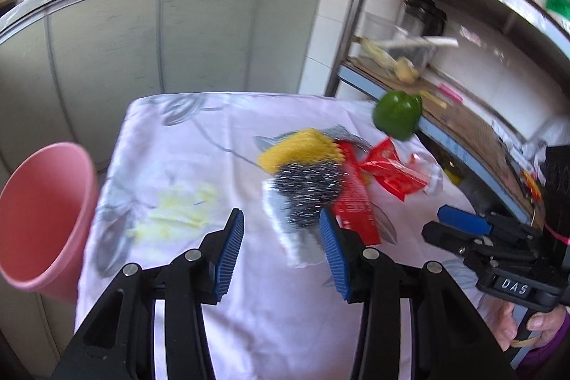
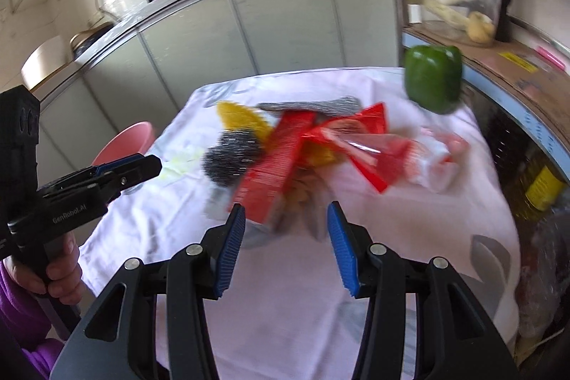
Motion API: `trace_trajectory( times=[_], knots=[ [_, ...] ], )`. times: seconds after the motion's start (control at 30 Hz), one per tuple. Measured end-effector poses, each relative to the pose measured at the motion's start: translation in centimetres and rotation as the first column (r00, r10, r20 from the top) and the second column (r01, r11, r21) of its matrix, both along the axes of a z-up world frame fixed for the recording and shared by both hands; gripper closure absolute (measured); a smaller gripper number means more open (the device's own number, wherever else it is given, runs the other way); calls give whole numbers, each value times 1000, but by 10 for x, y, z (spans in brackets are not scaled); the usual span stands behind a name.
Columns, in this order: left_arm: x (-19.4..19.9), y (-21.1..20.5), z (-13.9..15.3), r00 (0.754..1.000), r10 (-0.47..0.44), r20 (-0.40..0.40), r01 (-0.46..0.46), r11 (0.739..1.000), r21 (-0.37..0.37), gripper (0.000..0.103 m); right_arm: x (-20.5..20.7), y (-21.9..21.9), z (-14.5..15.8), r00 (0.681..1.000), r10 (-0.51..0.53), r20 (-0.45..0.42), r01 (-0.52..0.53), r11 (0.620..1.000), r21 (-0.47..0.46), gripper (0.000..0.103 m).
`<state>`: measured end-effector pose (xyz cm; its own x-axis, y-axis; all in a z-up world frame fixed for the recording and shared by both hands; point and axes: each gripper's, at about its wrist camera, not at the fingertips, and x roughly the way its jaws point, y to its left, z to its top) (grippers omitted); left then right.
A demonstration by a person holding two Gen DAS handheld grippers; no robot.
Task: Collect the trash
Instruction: 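Move both open tools back over the table trash, then grasp the steel wool scrubber with the left tool while the right tool grasps a red-white plastic bag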
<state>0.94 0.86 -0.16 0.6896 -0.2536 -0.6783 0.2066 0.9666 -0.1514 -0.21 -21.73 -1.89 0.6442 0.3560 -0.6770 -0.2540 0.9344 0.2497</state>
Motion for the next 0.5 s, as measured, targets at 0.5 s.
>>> trace_trajectory(
  times=[0.5],
  knots=[
    [50, -33, -35, 997, -35, -73, 37, 999, 23, 60, 29, -62, -14, 988, -155, -24, 156, 988, 15, 54]
  ],
)
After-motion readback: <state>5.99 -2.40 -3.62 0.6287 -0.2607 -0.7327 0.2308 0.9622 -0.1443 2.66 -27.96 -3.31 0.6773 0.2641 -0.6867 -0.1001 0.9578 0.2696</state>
